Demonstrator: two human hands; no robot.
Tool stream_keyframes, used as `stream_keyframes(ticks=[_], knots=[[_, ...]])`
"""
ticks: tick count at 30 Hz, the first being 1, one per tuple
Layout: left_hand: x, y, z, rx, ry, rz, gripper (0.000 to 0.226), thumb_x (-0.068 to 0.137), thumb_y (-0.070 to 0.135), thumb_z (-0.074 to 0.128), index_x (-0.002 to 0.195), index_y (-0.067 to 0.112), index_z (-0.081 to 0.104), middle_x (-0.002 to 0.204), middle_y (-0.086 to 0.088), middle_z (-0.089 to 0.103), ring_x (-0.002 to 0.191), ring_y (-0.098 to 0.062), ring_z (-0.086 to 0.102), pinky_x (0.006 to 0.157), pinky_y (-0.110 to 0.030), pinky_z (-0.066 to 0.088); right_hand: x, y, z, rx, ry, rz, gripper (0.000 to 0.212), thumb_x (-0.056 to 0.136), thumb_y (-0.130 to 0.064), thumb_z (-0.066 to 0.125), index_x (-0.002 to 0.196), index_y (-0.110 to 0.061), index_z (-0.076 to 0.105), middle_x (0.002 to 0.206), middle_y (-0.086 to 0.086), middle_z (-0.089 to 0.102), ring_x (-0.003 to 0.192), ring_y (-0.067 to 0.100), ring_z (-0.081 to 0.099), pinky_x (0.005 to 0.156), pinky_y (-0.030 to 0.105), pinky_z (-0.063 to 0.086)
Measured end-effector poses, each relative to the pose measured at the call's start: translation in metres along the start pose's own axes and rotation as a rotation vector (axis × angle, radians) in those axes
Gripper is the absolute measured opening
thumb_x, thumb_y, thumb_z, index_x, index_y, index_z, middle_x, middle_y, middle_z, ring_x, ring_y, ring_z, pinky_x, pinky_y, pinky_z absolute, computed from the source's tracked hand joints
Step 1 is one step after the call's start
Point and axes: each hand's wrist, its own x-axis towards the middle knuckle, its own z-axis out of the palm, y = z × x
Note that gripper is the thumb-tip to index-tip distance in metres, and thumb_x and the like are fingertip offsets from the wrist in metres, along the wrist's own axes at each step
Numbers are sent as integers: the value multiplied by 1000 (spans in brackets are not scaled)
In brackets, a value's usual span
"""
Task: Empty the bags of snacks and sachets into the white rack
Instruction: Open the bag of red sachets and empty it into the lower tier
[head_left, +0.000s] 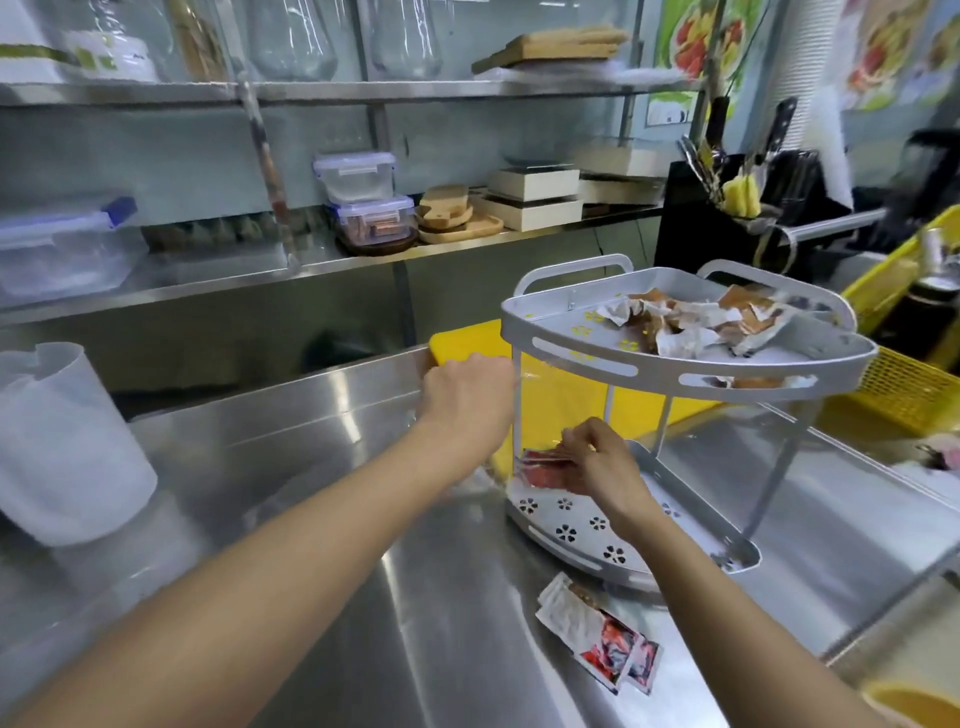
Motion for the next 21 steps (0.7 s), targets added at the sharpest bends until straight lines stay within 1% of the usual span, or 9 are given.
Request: stream_keyframes(ticks=[2, 5, 7, 9, 11, 13, 17, 19, 21], knots=[[2, 11, 8, -139, -41, 1, 28, 100, 23, 33, 110, 6, 54, 113, -21, 60, 105, -42, 55, 71, -38, 37, 0, 15, -12, 30, 27, 12, 19, 94, -24, 45, 78, -13, 45, 93, 15, 71, 84, 21, 71, 57, 23, 39], [4, 25, 25, -290, -75, 75, 22, 99, 23, 36, 99, 6, 50, 104, -22, 62, 98, -42, 55, 69, -39, 36, -7, 29, -31, 47, 132, 13, 18, 91, -24, 49, 75, -16, 46, 92, 13, 72, 89, 23, 71, 59, 23, 37], [5, 31, 37, -367, -116, 122, 21, 97, 23, 38, 94, 7, 51, 101, -20, 62, 95, -40, 55, 71, -40, 39, -13, 38, -41, 97, 160, 47, 17, 92, -18, 50, 76, -12, 47, 86, 10, 73, 84, 25, 72, 64, 26, 43], [5, 34, 52, -402, -190, 150, 17, 95, 19, 41, 93, 8, 53, 102, -17, 61, 94, -37, 56, 74, -41, 44, -17, 50, -49, 118, 153, 109, 16, 91, -18, 51, 80, -7, 48, 86, 16, 73, 81, 30, 72, 71, 35, 52], [1, 35, 70, -347, -270, 175, 17, 92, 13, 41, 98, 10, 57, 107, -14, 57, 98, -35, 56, 78, -40, 47, -21, 64, -57, -97, 180, 145, 24, 87, -28, 55, 76, -8, 49, 87, 21, 70, 82, 34, 68, 80, 43, 52], [-4, 37, 85, -213, -326, 194, 24, 89, 12, 42, 107, 9, 57, 116, -15, 49, 107, -34, 51, 85, -41, 44, -29, 68, -60, -375, 170, 157, 26, 88, -26, 55, 78, -2, 54, 86, 20, 66, 84, 34, 60, 73, 38, 44], [-18, 45, 98, 24, -267, 204, 36, 83, 13, 48, 118, 17, 55, 129, -13, 34, 117, -33, 36, 94, -37, 34, -39, 75, -53, -626, -27, 89, 11, 87, -13, 51, 77, -8, 54, 81, 8, 59, 79, 26, 54, 66, 33, 38], [-20, 43, 102, -66, -279, 160, 33, 85, 12, 48, 114, 22, 60, 127, -11, 35, 116, -32, 37, 95, -36, 34, -44, 77, -53, -649, -179, 75, 7, 79, -6, 53, 76, -12, 53, 79, 3, 56, 78, 25, 54, 67, 34, 44], [-18, 34, 109, -308, -352, 51, 33, 85, 7, 46, 108, 23, 64, 123, -9, 38, 116, -30, 41, 94, -33, 38, -50, 79, -56, -523, -340, 156, 14, 74, -1, 54, 77, -15, 54, 71, 1, 54, 71, 23, 53, 65, 33, 47]])
